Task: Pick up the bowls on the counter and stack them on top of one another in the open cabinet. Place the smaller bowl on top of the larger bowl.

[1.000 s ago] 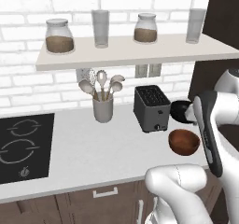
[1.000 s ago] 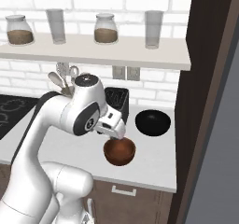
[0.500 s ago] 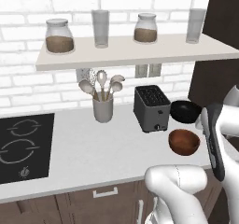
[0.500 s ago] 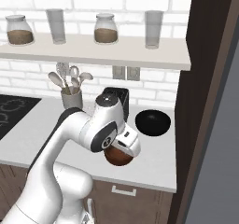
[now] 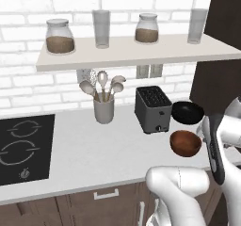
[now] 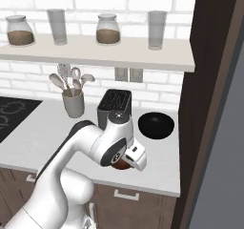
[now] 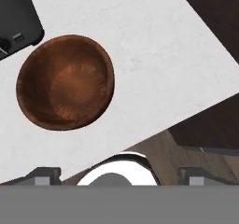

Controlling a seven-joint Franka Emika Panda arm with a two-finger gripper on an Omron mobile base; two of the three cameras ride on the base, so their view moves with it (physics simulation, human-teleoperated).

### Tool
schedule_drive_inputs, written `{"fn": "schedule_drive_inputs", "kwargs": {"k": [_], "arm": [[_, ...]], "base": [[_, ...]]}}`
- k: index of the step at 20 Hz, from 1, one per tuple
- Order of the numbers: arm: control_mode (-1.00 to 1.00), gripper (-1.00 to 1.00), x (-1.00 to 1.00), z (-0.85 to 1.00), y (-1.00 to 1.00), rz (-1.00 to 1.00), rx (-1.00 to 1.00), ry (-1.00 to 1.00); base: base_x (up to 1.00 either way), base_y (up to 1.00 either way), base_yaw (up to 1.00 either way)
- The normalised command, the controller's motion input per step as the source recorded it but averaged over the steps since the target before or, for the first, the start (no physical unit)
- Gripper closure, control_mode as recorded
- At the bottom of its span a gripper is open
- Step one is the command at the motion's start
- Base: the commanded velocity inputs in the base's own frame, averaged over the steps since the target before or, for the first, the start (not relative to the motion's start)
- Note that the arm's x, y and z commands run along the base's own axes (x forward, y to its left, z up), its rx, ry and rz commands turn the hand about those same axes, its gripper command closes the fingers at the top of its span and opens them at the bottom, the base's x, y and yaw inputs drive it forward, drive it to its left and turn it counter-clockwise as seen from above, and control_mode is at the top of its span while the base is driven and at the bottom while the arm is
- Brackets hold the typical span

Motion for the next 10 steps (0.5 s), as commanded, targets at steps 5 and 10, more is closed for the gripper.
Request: {"fn": "schedule_drive_inputs", "kwargs": {"k": [5,10], "arm": [[-1.0,-1.0,0.34,-0.24,0.0,0.0,0.01,0.02],[-1.0,-1.0,0.37,-0.26,0.0,0.0,0.0,0.1]], "base": [[0.0,0.0,0.0],[0.0,0.0,0.0]]}}
